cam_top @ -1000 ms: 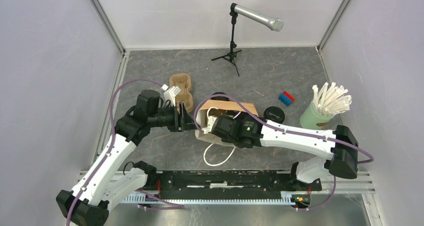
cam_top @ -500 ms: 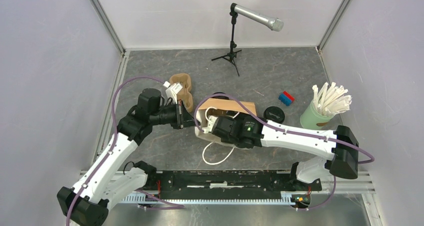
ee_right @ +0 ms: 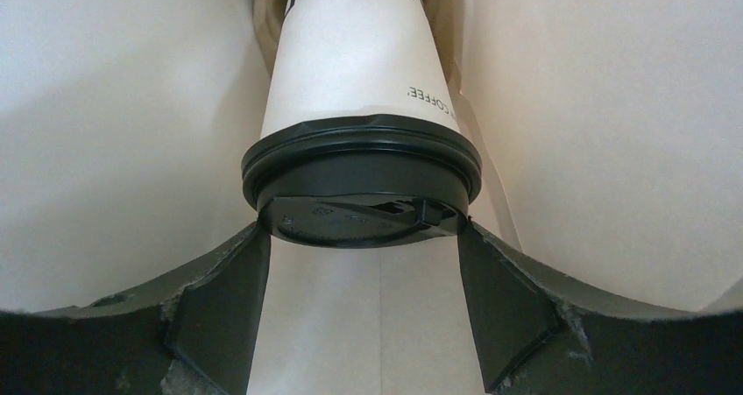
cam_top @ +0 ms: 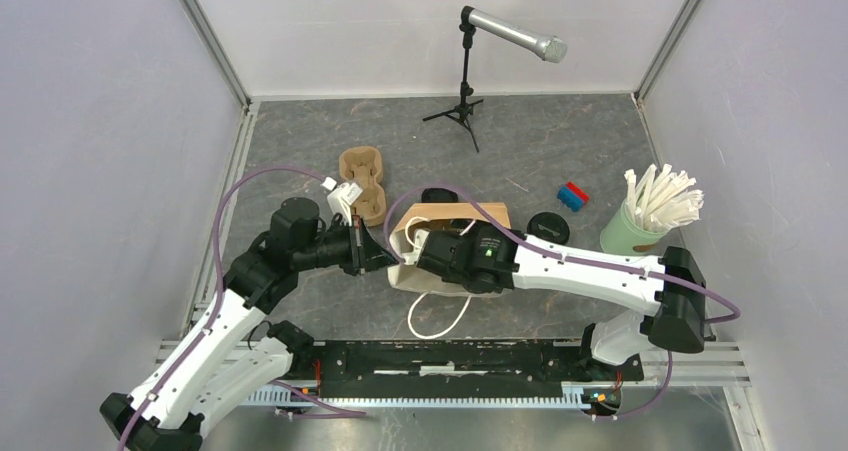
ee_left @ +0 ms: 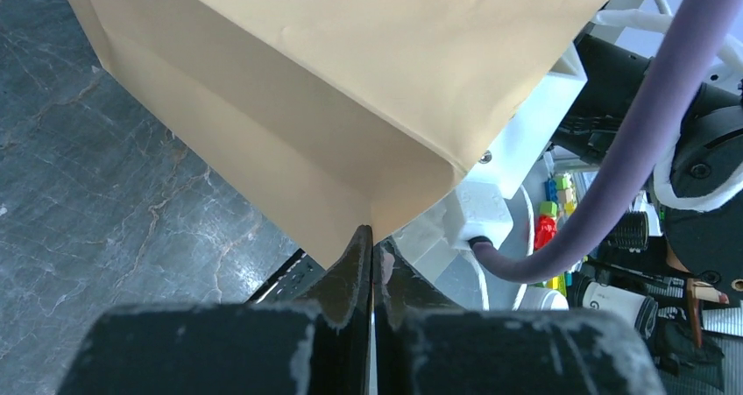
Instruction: Pack the takeout coffee
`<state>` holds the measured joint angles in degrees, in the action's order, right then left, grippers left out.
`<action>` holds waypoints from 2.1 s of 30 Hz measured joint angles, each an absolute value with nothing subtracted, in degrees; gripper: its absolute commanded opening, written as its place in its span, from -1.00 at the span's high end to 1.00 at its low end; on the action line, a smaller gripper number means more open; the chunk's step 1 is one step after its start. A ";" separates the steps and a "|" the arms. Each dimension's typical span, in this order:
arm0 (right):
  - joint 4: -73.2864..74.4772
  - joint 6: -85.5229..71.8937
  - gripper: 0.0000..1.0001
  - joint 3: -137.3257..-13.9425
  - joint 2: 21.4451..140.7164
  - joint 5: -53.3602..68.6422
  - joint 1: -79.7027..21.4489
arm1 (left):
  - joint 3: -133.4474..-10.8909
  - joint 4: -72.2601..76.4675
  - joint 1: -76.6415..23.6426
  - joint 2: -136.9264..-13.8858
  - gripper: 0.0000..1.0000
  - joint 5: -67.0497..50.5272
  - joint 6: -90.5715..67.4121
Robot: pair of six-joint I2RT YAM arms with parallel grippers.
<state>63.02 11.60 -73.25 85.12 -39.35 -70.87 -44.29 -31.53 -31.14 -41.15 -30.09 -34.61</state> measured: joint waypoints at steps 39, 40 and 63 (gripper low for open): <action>63.42 10.04 -0.20 -69.63 87.42 -43.94 -71.53 | -40.38 -26.22 -36.64 -39.44 0.95 -27.68 -36.67; 63.44 9.87 -0.20 -69.63 87.50 -44.12 -71.53 | -40.38 -26.24 -36.71 -39.44 0.95 -27.33 -36.67; 63.24 9.19 -0.22 -69.49 87.53 -47.79 -71.59 | -41.85 -28.32 -37.74 -40.42 0.95 -25.10 -36.62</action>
